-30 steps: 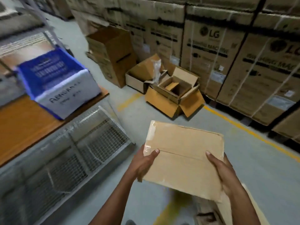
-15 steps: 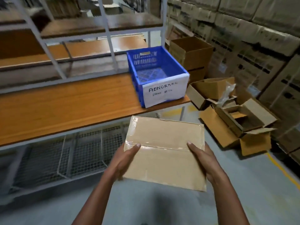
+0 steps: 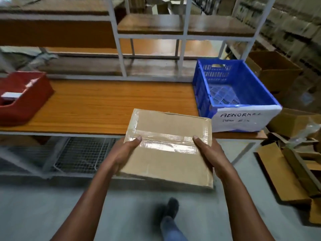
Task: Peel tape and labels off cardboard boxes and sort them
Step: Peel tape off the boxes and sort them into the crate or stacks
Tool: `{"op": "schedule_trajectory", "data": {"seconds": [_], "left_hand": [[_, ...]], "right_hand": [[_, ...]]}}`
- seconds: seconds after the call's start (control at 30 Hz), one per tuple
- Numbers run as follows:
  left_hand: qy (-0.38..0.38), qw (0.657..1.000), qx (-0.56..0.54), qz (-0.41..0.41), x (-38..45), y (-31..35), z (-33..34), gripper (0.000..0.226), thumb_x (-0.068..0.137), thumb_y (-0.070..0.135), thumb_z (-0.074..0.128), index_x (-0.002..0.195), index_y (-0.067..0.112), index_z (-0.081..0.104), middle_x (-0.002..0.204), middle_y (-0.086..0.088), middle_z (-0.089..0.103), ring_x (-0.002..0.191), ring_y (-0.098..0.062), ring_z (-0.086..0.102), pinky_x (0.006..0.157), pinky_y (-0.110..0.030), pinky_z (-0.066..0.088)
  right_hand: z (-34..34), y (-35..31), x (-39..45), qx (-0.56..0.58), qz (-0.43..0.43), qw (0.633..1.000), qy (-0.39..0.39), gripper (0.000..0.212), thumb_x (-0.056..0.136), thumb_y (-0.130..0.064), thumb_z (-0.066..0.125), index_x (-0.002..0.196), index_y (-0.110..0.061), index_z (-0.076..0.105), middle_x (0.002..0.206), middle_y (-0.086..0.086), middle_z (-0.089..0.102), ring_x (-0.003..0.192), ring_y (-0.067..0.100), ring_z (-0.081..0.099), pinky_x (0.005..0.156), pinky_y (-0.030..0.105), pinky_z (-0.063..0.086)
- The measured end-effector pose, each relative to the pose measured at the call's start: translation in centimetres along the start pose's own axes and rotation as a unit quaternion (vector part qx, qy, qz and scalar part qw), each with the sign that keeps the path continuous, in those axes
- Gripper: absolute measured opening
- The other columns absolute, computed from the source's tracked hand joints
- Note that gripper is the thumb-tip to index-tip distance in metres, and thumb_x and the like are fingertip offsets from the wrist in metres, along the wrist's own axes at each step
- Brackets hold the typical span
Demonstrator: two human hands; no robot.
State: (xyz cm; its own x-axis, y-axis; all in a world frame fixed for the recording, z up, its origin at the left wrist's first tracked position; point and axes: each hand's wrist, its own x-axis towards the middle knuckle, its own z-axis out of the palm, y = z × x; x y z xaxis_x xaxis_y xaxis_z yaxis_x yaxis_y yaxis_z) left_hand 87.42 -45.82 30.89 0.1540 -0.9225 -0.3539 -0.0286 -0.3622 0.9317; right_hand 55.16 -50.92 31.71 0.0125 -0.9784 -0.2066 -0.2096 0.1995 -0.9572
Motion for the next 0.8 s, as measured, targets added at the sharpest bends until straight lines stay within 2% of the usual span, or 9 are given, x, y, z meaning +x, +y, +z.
{"op": "schedule_trajectory", "data": {"seconds": [0.07, 0.17, 0.2, 0.33, 0.4, 0.47, 0.53, 0.67, 0.8], "left_hand": [[0.004, 1.0, -0.011, 0.014, 2.4, 1.0, -0.9, 0.086, 0.066, 0.076, 0.078, 0.137, 0.03, 0.063, 0.128, 0.011, 0.072, 0.121, -0.017, 0.066, 0.113, -0.051, 0.044], [0.014, 1.0, -0.006, 0.018, 6.6, 2.5, -1.7, 0.1, 0.065, 0.081, 0.076, 0.147, 0.026, 0.054, 0.147, 0.007, 0.058, 0.137, -0.02, 0.054, 0.119, -0.048, 0.035], [0.018, 1.0, -0.001, 0.015, 8.0, 3.0, -1.9, 0.102, 0.065, 0.081, 0.076, 0.147, 0.025, 0.053, 0.148, 0.006, 0.057, 0.137, -0.021, 0.053, 0.118, -0.046, 0.036], [0.004, 1.0, -0.001, -0.001, 14.0, 5.7, -2.3, 0.082, 0.07, 0.075, 0.077, 0.132, 0.023, 0.067, 0.126, 0.004, 0.073, 0.118, -0.022, 0.068, 0.107, -0.044, 0.05], [0.004, 1.0, 0.0, -0.013, 16.9, 6.8, -2.5, 0.073, 0.073, 0.071, 0.077, 0.126, 0.021, 0.071, 0.119, 0.002, 0.076, 0.11, -0.022, 0.072, 0.102, -0.043, 0.054], [0.018, 0.999, -0.002, -0.027, 19.8, 7.2, -2.7, 0.085, 0.065, 0.077, 0.079, 0.127, 0.02, 0.071, 0.124, -0.001, 0.074, 0.113, -0.025, 0.071, 0.105, -0.048, 0.053], [0.032, 0.999, -0.004, -0.036, 21.9, 7.6, -2.9, 0.084, 0.065, 0.079, 0.078, 0.125, 0.021, 0.073, 0.12, 0.0, 0.076, 0.111, -0.026, 0.072, 0.103, -0.049, 0.054], [0.036, 0.998, -0.023, -0.049, 26.6, 8.2, -2.9, 0.054, 0.083, 0.057, 0.078, 0.12, 0.018, 0.074, 0.108, -0.002, 0.079, 0.099, -0.025, 0.076, 0.096, -0.05, 0.058], [0.047, 0.998, -0.016, -0.03, 31.5, 9.1, -2.8, 0.051, 0.082, 0.053, 0.081, 0.118, 0.018, 0.074, 0.107, 0.0, 0.079, 0.097, -0.021, 0.077, 0.094, -0.047, 0.059]], "right_hand": [[1.2, -0.6, 3.4, -0.001, 0.016, 1.0, -0.005, 0.061, 0.085, -0.06, 0.077, 0.135, -0.028, 0.062, 0.121, -0.009, 0.074, 0.108, 0.013, 0.071, 0.098, 0.04, 0.056], [1.9, 0.0, 10.3, -0.026, 0.062, 0.998, 0.003, 0.112, 0.057, -0.089, 0.078, 0.147, -0.028, 0.051, 0.141, -0.002, 0.064, 0.124, 0.023, 0.065, 0.104, 0.05, 0.054], [2.2, -0.1, 12.5, -0.029, 0.069, 0.997, 0.001, 0.116, 0.053, -0.091, 0.077, 0.148, -0.03, 0.049, 0.143, -0.002, 0.063, 0.126, 0.025, 0.063, 0.104, 0.051, 0.053], [3.6, -3.7, 18.3, -0.023, 0.043, 0.999, -0.021, 0.086, 0.063, -0.08, 0.08, 0.133, -0.034, 0.06, 0.123, -0.006, 0.073, 0.112, 0.021, 0.071, 0.1, 0.049, 0.056], [4.1, -4.7, 21.3, -0.033, 0.041, 0.998, -0.017, 0.095, 0.058, -0.086, 0.078, 0.136, -0.034, 0.059, 0.127, -0.005, 0.071, 0.115, 0.022, 0.068, 0.102, 0.05, 0.055], [4.7, -5.3, 24.5, -0.047, 0.047, 0.998, -0.021, 0.105, 0.058, -0.09, 0.074, 0.142, -0.03, 0.054, 0.137, -0.003, 0.065, 0.122, 0.024, 0.064, 0.105, 0.049, 0.051], [5.5, -6.0, 26.8, -0.061, 0.062, 0.996, -0.02, 0.102, 0.064, -0.085, 0.073, 0.144, -0.026, 0.052, 0.141, -0.002, 0.061, 0.125, 0.025, 0.061, 0.106, 0.046, 0.049], [6.6, -5.8, 31.8, -0.028, 0.089, 0.995, -0.022, 0.093, 0.054, -0.081, 0.079, 0.129, -0.028, 0.062, 0.121, 0.001, 0.072, 0.109, 0.025, 0.069, 0.101, 0.05, 0.054], [7.7, -6.0, 35.4, -0.009, 0.123, 0.992, 0.001, 0.077, 0.073, -0.066, 0.08, 0.132, -0.021, 0.057, 0.123, 0.004, 0.068, 0.112, 0.027, 0.066, 0.105, 0.052, 0.051]]}}
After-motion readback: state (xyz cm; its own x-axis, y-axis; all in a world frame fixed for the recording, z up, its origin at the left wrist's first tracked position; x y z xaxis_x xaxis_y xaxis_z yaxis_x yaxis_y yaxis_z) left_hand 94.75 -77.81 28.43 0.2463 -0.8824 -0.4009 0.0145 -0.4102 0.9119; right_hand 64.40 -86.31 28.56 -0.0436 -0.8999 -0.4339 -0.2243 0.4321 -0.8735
